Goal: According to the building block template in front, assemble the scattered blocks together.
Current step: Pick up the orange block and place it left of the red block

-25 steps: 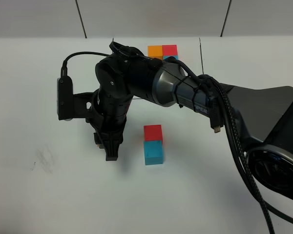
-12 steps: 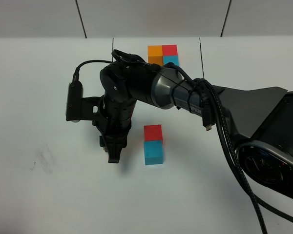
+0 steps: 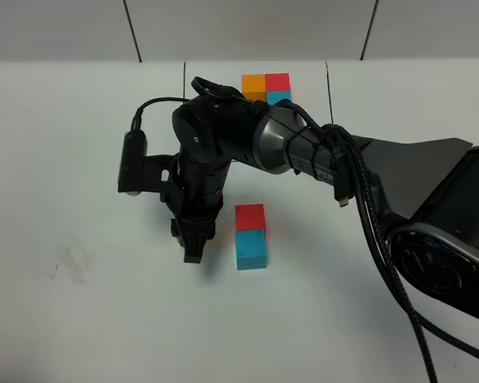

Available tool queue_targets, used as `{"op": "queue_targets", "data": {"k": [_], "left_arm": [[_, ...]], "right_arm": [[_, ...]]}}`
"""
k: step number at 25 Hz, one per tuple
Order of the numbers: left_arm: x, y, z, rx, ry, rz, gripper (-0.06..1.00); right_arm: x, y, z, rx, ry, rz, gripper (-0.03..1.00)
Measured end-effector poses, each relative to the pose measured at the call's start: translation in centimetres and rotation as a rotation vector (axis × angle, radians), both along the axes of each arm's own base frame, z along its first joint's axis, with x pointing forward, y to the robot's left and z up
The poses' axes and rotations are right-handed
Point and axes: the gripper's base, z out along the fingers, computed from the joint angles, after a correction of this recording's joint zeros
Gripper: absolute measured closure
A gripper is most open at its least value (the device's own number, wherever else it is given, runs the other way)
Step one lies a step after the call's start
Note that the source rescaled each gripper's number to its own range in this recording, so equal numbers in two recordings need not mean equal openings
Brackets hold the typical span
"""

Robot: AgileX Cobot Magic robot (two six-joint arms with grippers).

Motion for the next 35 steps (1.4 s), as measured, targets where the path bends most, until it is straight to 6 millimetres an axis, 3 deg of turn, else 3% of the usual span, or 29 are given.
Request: {"op": "queue_targets", "data": {"k": [35], "left_arm": [[0.0, 0.0, 0.0, -0.004, 0.000, 0.003, 0.94]], "right_arm": [[0.6, -1.3, -0.2, -0.109, -0.033, 0.003, 0.53]]}}
